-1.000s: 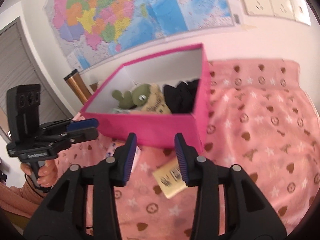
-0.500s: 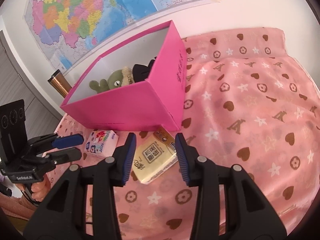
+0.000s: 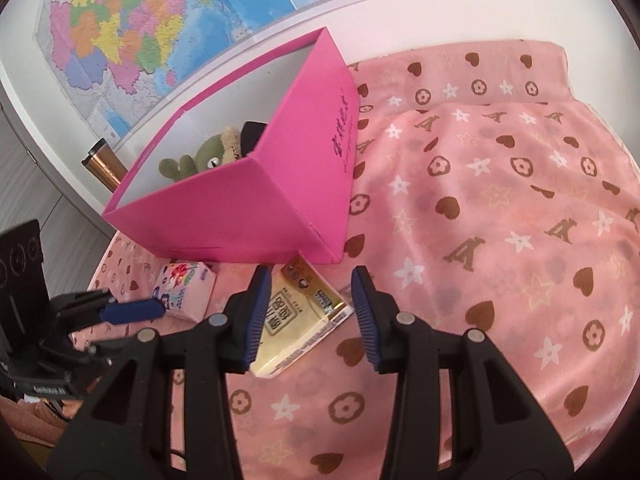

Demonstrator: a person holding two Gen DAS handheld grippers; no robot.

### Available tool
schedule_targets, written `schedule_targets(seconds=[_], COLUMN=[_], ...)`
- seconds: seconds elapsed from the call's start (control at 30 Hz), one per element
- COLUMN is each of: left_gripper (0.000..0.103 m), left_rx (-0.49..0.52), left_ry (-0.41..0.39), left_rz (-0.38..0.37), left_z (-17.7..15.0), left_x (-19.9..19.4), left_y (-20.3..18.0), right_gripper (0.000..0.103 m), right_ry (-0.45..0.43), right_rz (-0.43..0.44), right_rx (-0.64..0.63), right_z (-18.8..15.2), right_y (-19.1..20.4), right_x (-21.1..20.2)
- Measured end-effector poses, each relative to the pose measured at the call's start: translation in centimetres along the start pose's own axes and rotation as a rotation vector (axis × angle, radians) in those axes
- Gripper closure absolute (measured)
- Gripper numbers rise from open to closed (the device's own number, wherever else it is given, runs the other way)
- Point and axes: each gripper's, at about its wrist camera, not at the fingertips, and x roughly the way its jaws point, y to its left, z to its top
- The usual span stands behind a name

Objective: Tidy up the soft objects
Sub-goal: 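Move the left gripper onto the beige tissue pack and close it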

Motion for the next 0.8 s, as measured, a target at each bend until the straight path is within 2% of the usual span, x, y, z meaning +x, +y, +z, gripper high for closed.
schedule_targets(seconds=[0.37, 0.8], left_gripper=[0.066, 0.067], left_rx=[-0.009, -0.057], left_ry=[0.062, 0.054], left_rz=[-0.052, -0.040], left_z=[-0.5, -0.3], left_x=[2.3, 2.5], left_y=[-0.7, 1.2], right_gripper=[0.059, 0.059], right_ry=[0.038, 0.110], right_rz=[0.022, 0.100], right_rx=[-0.002, -0.082], right_z=[-0.2, -4.2], right_y=[-0.2, 3.1], right_x=[1.7, 0.3])
